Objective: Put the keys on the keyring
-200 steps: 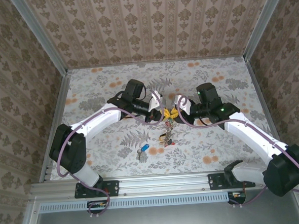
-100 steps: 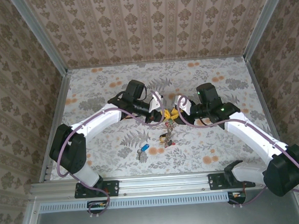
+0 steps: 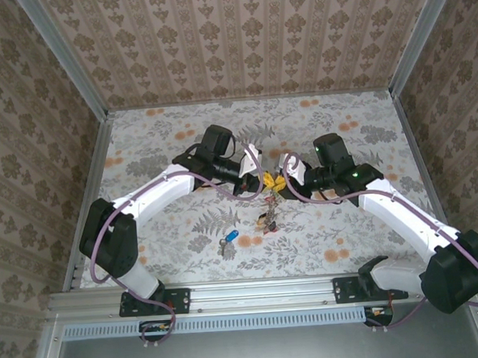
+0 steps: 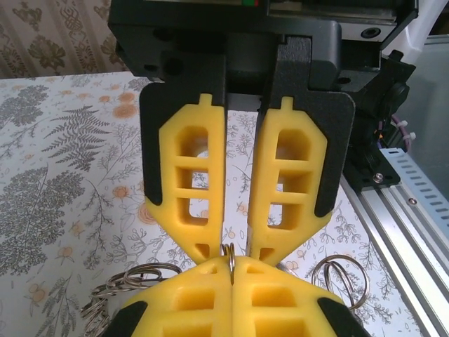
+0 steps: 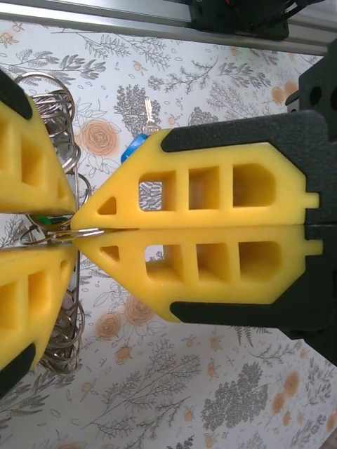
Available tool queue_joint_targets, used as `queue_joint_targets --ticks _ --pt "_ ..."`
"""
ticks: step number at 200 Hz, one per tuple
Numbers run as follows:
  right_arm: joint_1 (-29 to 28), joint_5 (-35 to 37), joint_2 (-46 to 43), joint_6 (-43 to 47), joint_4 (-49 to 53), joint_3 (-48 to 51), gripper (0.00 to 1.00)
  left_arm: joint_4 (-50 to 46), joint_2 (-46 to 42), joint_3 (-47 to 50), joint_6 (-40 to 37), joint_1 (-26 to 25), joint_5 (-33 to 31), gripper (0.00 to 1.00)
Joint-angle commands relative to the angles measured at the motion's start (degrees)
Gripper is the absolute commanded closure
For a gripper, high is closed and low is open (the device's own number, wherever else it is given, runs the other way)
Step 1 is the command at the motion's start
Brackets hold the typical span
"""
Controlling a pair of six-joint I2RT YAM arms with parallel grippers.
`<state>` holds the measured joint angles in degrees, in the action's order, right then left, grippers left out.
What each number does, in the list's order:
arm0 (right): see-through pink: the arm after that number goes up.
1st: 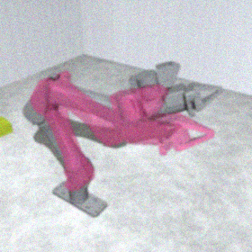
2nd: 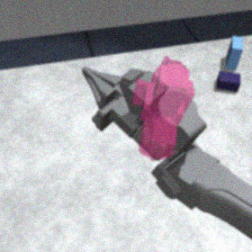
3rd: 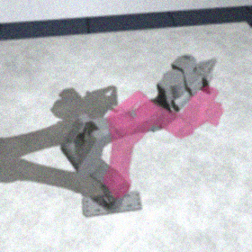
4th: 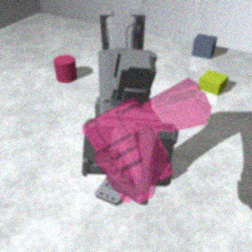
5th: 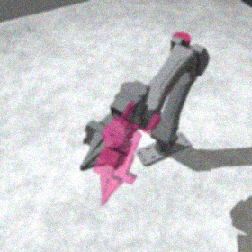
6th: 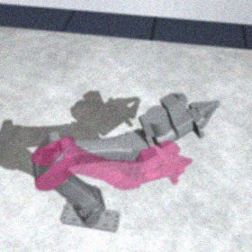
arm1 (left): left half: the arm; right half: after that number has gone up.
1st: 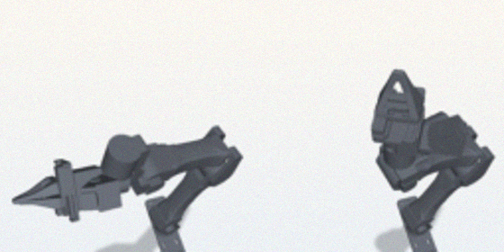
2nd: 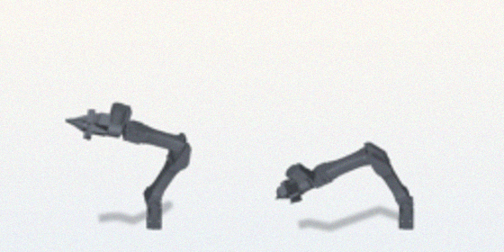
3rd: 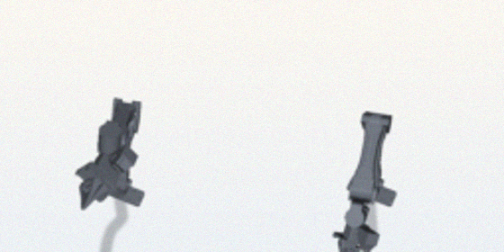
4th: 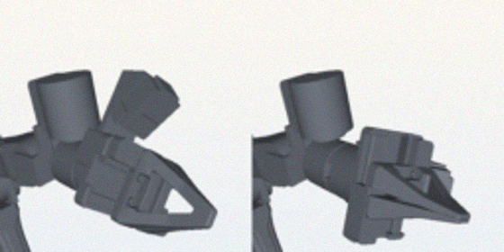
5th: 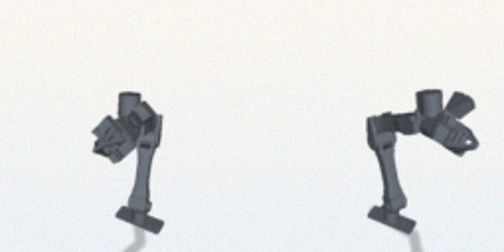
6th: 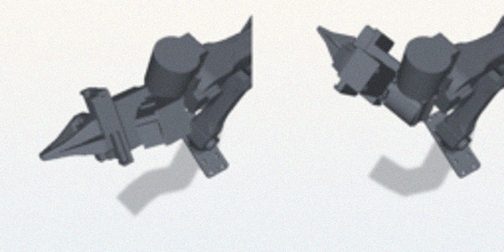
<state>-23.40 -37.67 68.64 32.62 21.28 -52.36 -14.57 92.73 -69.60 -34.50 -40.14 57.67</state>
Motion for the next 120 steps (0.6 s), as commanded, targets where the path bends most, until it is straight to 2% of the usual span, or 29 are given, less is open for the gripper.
queue_joint_targets --ticks 1,14,24,41,51,61,94,120 --pt "0.11 -0.39 0.31 -0.86 -2.30 -0.54 0.84 0.77 -0.84 -2.38 -1.90 -0.71 3.72 1.00" --pt "0.12 -0.39 -0.12 -0.88 -2.73 -0.29 0.85 0.08 -0.88 -2.46 -2.32 -0.73 3.42 1.00" --pt "0.15 -0.02 -0.59 -0.74 -2.89 -0.20 0.93 -0.45 -0.82 -2.47 -2.77 -0.77 3.16 1.00" --pt "0.18 0.58 -1.01 -0.37 -2.50 -0.31 1.00 -1.80 -0.64 -2.91 -3.53 -0.81 2.15 1.00" --pt "0.17 0.57 -1.05 0.05 -1.64 -0.60 1.00 -2.98 -0.45 -3.33 -4.12 -0.79 1.56 1.00" --pt "0.09 0.50 -1.23 0.16 -1.15 -0.88 1.00 -4.00 -0.18 -3.71 -4.53 -0.73 0.97 0.92" --pt "0.02 0.36 -2.15 0.19 -0.57 -1.07 1.00 -9.78 1.47 -5.86 -7.27 -0.81 -0.82 0.83" --pt "-0.09 0.40 -2.15 0.42 0.34 -1.60 1.00 -12.99 3.02 -7.71 -8.46 -0.95 -1.39 0.82"
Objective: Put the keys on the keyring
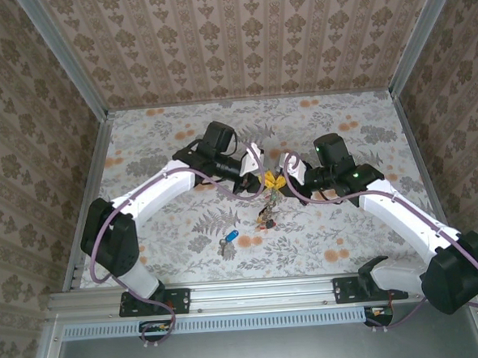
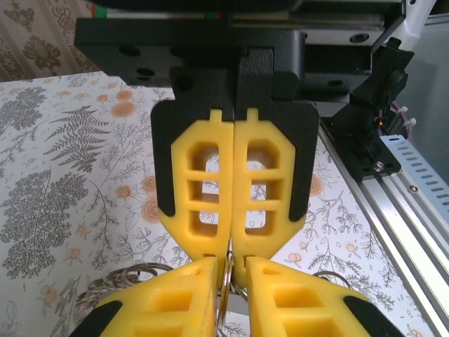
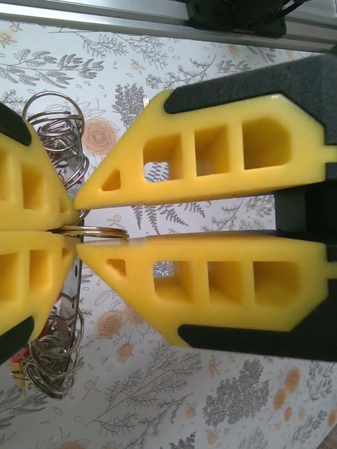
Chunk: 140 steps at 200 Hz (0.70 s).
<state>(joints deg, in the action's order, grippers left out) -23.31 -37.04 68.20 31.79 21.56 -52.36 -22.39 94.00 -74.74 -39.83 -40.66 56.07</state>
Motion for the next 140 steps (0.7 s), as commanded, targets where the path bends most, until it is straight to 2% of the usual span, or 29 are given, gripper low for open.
queue_joint_targets --ticks 1,65,86,100,123,140 --pt "-0.17 -0.23 -1.74 1.25 0.06 -1.60 1.00 -5.23 1.78 -2.59 -3.18 -0.45 0.19 0.82" --pt "-0.33 -0.06 -1.58 1.25 0.19 -1.85 1.00 -8.29 2.68 -3.62 -4.57 -0.82 -1.55 0.80" --pt "-0.49 -0.31 -1.50 1.21 0.10 -2.02 1.00 -8.44 2.78 -3.92 -4.55 -0.82 -1.74 0.87" --pt "-0.57 -0.36 -1.43 1.04 0.10 -2.09 1.00 -8.62 3.03 -4.34 -4.64 -0.91 -1.55 1.00" --pt "-0.51 -0.43 -1.73 0.90 0.29 -2.01 0.98 -8.71 3.45 -4.87 -4.61 -1.08 -1.51 1.00" --pt "-0.47 0.99 -2.61 0.73 0.00 -0.73 0.93 -7.96 3.15 -4.57 -4.06 -0.73 -0.26 1.00"
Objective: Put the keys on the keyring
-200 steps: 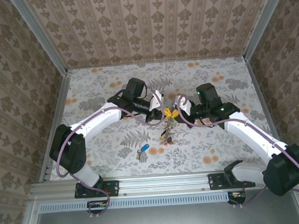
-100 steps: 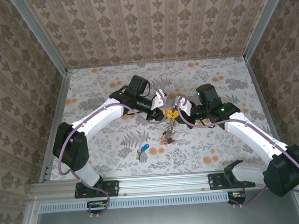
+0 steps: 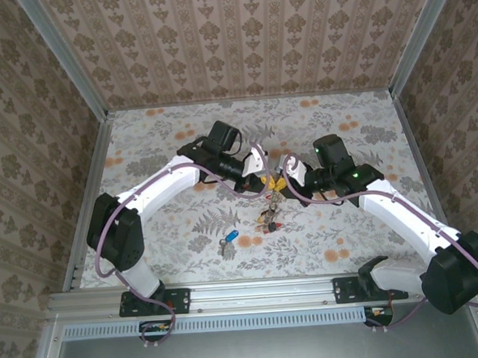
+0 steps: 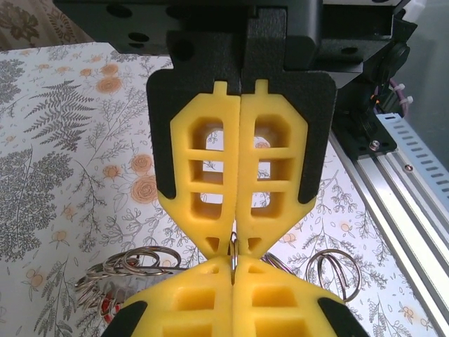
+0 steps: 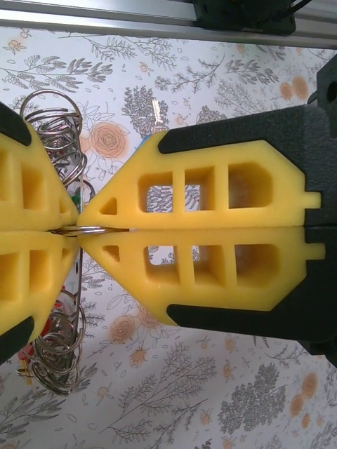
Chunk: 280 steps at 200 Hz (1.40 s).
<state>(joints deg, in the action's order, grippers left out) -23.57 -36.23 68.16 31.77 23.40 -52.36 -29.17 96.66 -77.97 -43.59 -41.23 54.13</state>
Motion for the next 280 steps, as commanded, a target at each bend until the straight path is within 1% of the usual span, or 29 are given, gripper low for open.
queue_joint_targets --ticks 1,9,17,33,44,74,124,136,147,165,188,198,203,207,217,220,233,243,254,266,273,280 --pt "-0.23 0.27 -2.62 0.75 -1.94 -0.60 0.92 -0.99 0.38 -1.28 -0.15 -0.08 1.86 1.00" --pt "0.09 1.13 -2.98 0.56 -2.76 0.58 0.89 0.97 -0.18 -0.45 1.06 0.22 3.97 1.00" --pt "0.61 1.58 -3.03 -0.15 -4.11 2.07 0.88 4.36 -1.09 1.03 2.98 0.66 6.48 1.00" --pt "1.45 0.05 -2.78 -2.41 -6.28 4.19 0.85 12.17 -2.75 4.26 7.56 1.21 10.77 1.00" --pt "1.68 -1.14 -2.68 -3.97 -7.96 5.42 0.83 15.12 -3.37 5.14 8.94 1.25 12.38 1.00" --pt "2.32 -2.54 -3.03 -8.42 -15.39 9.10 0.83 18.78 -3.58 6.14 10.57 1.42 14.48 1.00" --pt "2.85 -4.55 -2.68 -10.80 -17.95 10.65 0.83 21.56 -4.37 7.48 11.94 1.69 15.53 1.00" --pt "2.96 -5.86 -2.44 -11.39 -18.47 10.87 0.83 21.78 -4.32 7.65 12.04 1.69 15.52 1.00" --pt "3.09 -7.01 -2.33 -11.81 -18.73 11.06 0.80 22.05 -4.36 7.83 12.26 1.70 15.51 1.00" --pt "3.20 -6.76 -2.54 -12.56 -19.24 11.33 0.80 21.97 -4.53 8.08 12.06 1.69 14.32 1.00" --pt "3.66 -5.08 -3.42 -12.67 -18.65 11.41 0.86 21.96 -4.96 8.61 11.86 1.77 12.43 1.00" --pt "3.86 -4.99 -3.77 -12.17 -17.43 11.11 0.95 21.66 -5.07 8.74 11.55 1.77 11.51 1.00" --pt "3.92 -4.80 -3.91 -11.59 -16.41 10.87 0.96 21.41 -5.00 8.79 11.44 1.77 10.96 1.00" --pt "3.93 -4.69 -3.99 -11.20 -15.59 10.60 0.95 21.21 -5.14 8.76 11.25 1.79 10.40 1.00" --pt "3.94 -3.84 -4.17 -10.58 -13.55 9.99 0.85 20.64 -5.21 8.80 10.75 1.77 9.42 1.00" --pt "3.95 -3.38 -4.24 -10.36 -13.08 9.81 0.84 20.38 -5.18 8.80 10.51 1.77 9.10 1.00" --pt "3.94 -1.74 -4.84 -9.62 -11.20 9.39 0.87 18.94 -5.26 8.57 9.37 1.77 7.86 1.00" --pt "3.94 -0.87 -5.58 -9.11 -10.20 9.21 0.87 17.69 -5.21 8.14 8.28 1.71 6.73 1.00" --pt "3.93 -1.01 -6.42 -8.80 -9.46 9.03 0.90 15.59 -5.17 7.74 6.76 1.54 5.52 1.00" --pt "3.94 -1.71 -7.35 -8.83 -9.16 8.90 0.90 13.30 -4.90 7.08 5.11 1.25 4.27 1.00" --pt "4.01 -2.12 -7.74 -8.91 -8.92 8.66 0.92 12.39 -4.70 6.74 4.52 1.10 3.88 1.00" --pt "3.98 -2.41 -8.07 -8.91 -8.65 8.43 0.93 11.98 -4.55 6.63 4.30 1.01 3.55 1.00"
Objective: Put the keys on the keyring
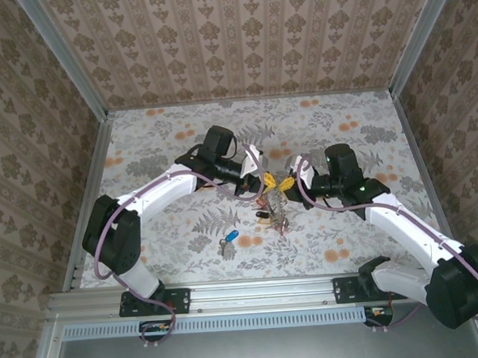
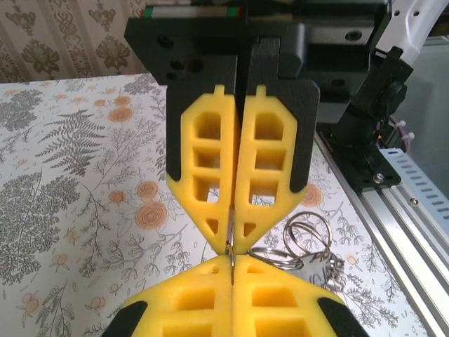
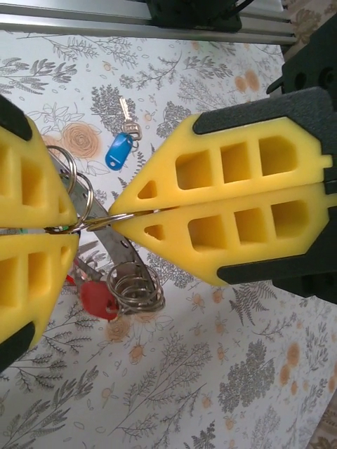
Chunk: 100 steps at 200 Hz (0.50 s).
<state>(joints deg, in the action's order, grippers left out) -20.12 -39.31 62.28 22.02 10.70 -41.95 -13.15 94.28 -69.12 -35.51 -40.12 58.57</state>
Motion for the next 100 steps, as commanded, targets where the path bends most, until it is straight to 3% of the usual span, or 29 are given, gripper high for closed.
queue_joint_targets --ticks 1,49,85,100 --pt "0.53 0.70 -2.22 0.83 4.06 -2.03 0.92 -4.11 -2.17 -2.23 -3.83 -0.12 -0.90 1.00" --pt "0.45 1.99 -3.61 0.57 4.07 -2.58 0.91 -5.76 -1.21 -3.11 -4.92 -1.08 -1.52 1.00" --pt "0.44 3.00 -3.57 0.18 3.91 -2.12 0.77 -5.70 -1.03 -3.53 -4.93 -1.32 -1.49 1.00" --pt "0.49 4.66 -3.81 -0.21 3.71 -1.74 0.76 -5.95 -1.03 -3.56 -5.08 -1.35 -1.82 1.00"
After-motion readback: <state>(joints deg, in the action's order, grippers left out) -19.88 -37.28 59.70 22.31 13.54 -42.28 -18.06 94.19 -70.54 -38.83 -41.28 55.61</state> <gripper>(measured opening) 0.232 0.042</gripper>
